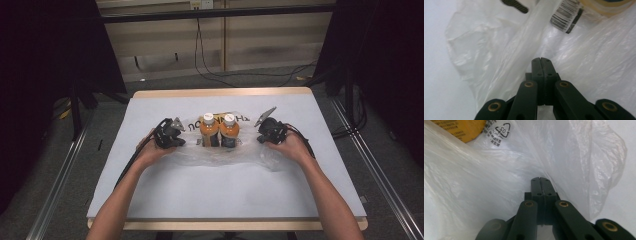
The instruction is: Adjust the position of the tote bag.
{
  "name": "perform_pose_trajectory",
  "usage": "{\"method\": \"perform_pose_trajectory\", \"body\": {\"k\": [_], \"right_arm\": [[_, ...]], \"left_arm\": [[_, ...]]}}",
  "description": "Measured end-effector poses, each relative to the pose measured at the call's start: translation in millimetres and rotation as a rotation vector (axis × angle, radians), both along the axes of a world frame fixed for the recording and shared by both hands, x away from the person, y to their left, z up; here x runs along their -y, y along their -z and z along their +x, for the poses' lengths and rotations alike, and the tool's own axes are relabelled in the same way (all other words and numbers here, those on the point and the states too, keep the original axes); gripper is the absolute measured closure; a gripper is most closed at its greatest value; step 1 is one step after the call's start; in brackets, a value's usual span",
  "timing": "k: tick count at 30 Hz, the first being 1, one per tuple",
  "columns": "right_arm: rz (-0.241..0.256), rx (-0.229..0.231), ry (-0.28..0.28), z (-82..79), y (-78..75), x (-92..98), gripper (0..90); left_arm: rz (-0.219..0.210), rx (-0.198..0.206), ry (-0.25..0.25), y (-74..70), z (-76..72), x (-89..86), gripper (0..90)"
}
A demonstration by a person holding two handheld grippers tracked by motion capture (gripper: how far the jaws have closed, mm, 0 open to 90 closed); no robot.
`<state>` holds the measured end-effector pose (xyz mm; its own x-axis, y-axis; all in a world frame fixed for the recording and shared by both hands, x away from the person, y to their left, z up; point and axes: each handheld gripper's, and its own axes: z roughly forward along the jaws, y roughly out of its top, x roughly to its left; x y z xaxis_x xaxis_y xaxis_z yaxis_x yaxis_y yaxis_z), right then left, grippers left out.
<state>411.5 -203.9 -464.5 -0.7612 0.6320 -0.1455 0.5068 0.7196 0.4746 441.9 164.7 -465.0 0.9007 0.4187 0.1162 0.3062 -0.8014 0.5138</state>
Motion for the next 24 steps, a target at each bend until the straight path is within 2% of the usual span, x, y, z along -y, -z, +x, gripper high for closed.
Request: {"method": "perform_pose_trajectory", "body": {"k": [2,3,5,8,9,10,13,16,19,21,23,24], "right_arm": [[0.000,-0.013,0.015,-0.3,-0.3,0.8,90.0],[-0.013,-0.002,0.013,0.0,-0.3,0.9,90.0],[-0.029,0.004,0.001,0.4,-0.6,1.6,90.0],[-0.062,0.005,-0.009,-1.4,-1.5,4.3,90.0],[-0.062,0.005,-0.009,-1.4,-1.5,4.3,90.0],[-0.069,-0.006,-0.029,-3.9,-2.3,7.2,90.0],[-0.076,-0.023,-0.053,-6.9,-3.3,10.8,90.0],[-0.109,-0.052,-0.089,-13.8,-5.9,17.9,90.0],[-0.132,-0.077,-0.088,-17.1,-7.3,21.1,90.0],[-0.168,-0.094,-0.086,-19.1,-8.8,26.6,90.0],[-0.171,-0.096,-0.088,-18.8,-8.9,28.8,90.0],[-0.180,-0.102,-0.070,-18.3,-9.5,34.5,90.0]], "left_arm": [[0.020,0.007,-0.003,-0.4,3.9,-3.0,90.0],[0.020,0.007,-0.003,-0.4,3.9,-3.0,90.0],[0.046,0.019,-0.011,-1.1,6.1,-2.4,90.0],[0.106,0.036,-0.003,-2.8,9.8,-0.7,90.0],[0.106,0.036,-0.003,-2.8,9.8,-0.7,90.0],[0.083,0.019,-0.015,-2.3,11.7,-4.0,90.0],[0.082,0.014,-0.013,-2.7,12.6,-6.5,90.0],[0.111,0.025,0.002,-3.4,10.5,-6.2,90.0],[0.123,0.018,0.004,-3.8,9.0,-6.2,90.0],[0.189,0.031,0.037,-5.9,5.6,-2.2,90.0],[0.205,0.036,0.043,-6.0,4.6,-0.5,90.0],[0.220,0.037,0.047,-5.8,3.9,2.2,90.0]]}}
